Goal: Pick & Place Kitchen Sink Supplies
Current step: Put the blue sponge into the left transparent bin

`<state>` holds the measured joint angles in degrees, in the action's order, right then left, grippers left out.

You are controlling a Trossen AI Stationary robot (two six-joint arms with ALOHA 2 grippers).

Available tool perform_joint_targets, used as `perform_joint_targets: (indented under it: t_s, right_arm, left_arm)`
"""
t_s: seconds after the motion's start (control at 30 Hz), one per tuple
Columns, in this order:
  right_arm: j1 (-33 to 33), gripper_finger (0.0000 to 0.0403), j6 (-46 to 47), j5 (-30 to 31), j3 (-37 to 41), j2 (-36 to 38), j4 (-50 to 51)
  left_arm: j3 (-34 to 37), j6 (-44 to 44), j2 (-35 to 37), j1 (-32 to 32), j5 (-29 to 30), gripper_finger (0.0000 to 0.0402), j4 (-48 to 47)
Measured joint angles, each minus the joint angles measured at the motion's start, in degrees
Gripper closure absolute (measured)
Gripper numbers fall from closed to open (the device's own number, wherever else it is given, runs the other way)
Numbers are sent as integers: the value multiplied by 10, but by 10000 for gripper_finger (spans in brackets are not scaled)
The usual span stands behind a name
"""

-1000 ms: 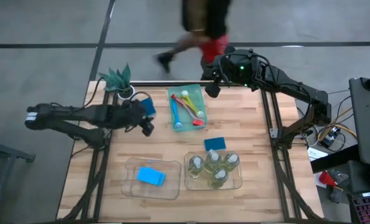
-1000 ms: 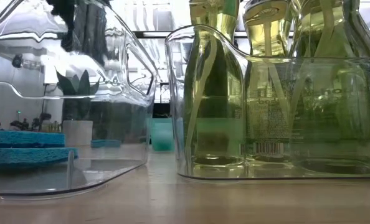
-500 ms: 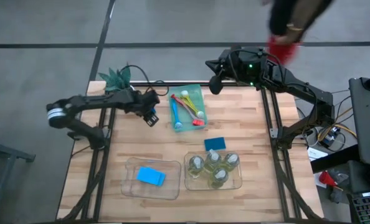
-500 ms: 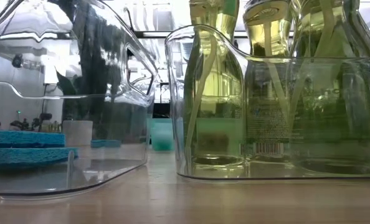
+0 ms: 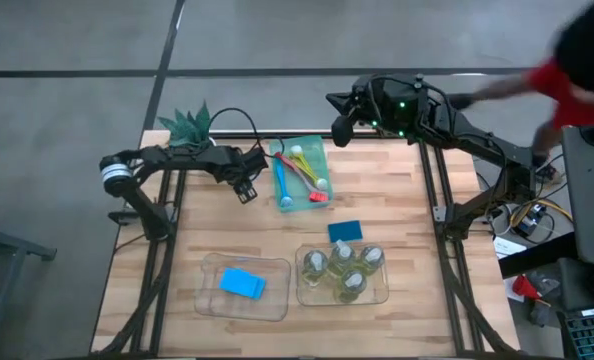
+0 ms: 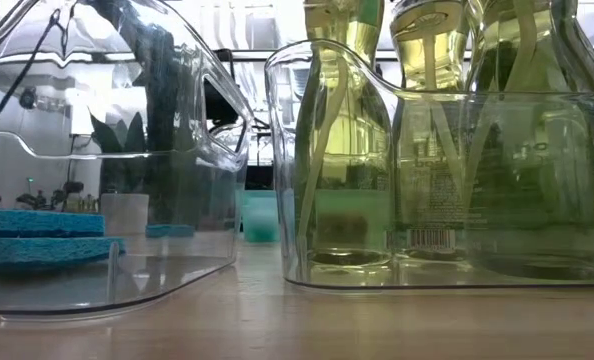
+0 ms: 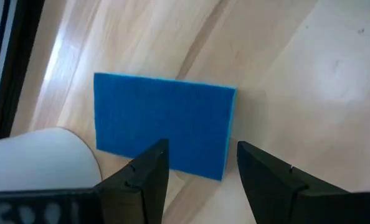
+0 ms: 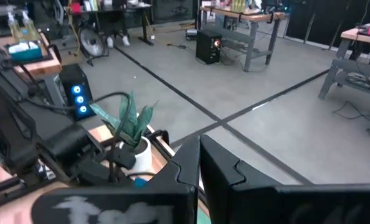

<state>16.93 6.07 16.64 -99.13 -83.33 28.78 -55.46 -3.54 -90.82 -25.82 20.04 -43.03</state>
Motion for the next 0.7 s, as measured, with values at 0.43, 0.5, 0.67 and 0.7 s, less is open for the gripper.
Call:
perform_joint_targets:
  t_s: [0.43,0.5,0.67,0.7]
  right_arm:
    - [0,394,30,0,0,0,-12]
    - [0,394,30,0,0,0,-12]
    - [0,394,41,0,0,0,-12]
    - [0,394,41,0,0,0,-12]
  left_arm:
    - [4,51,-46,-5,8,218,32]
    - [4,51,-57,-6,1,218,35]
    - [1,62,-80,-9,-9,232,35]
    - [1,64,-84,-9,-12,239,35]
